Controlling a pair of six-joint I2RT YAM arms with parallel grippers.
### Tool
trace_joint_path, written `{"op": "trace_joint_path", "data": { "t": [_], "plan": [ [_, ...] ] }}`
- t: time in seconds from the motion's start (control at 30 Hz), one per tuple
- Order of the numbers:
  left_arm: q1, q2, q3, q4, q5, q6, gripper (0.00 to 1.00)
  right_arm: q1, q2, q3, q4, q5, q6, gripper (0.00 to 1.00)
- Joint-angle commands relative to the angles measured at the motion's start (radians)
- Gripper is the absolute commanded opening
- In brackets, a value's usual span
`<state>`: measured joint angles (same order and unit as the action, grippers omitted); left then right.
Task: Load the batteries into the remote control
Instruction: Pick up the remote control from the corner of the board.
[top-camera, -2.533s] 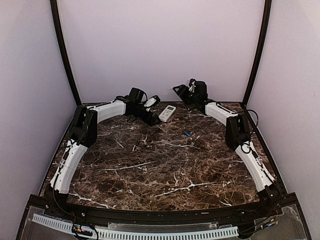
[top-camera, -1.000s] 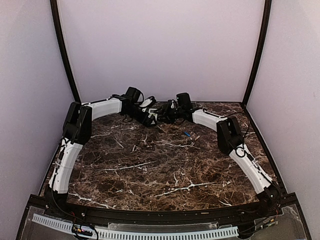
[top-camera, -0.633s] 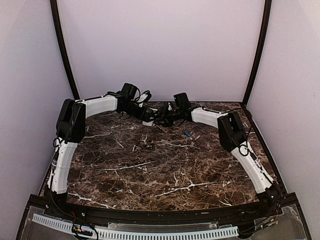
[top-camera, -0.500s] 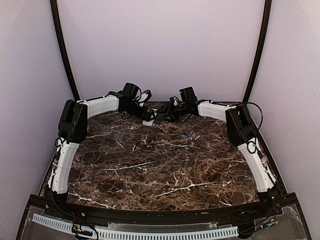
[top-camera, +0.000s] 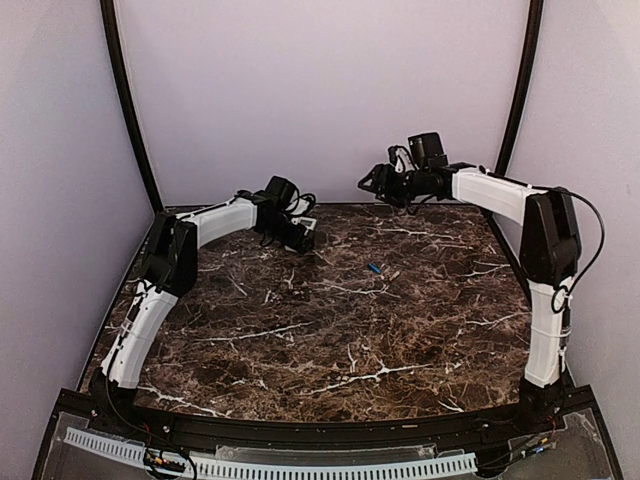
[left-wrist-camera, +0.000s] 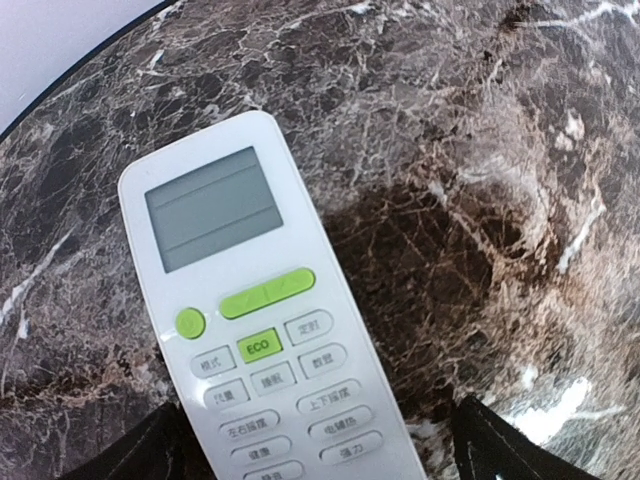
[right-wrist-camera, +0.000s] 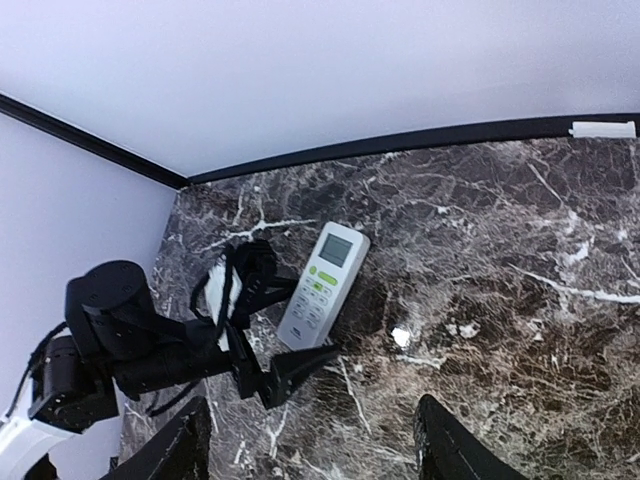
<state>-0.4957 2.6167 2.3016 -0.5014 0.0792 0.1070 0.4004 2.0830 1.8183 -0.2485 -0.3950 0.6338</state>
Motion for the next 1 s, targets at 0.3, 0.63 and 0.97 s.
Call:
{"op": "trace_joint_path", "data": {
  "t": [0.3,0.63,0.97],
  "plan": [
    [-0.01,0.019,0.004,-0.176,-0.006,-0.002,0.36,0.011,-0.095,-0.115,-0.104,0.099,-0.146,0.68],
    [-0.037,-0.298,-0.345,0.084,0.054,0.01,0.0,0.011,-0.266,-0.215,-0.089,-0.005,-0.333,0.72],
    [-0.23,-0.927,-0.986,0.532,0.118,0.098,0.0,0.021,-0.518,-0.262,-0.11,-0.29,-0.335,0.74]
  ]
}}
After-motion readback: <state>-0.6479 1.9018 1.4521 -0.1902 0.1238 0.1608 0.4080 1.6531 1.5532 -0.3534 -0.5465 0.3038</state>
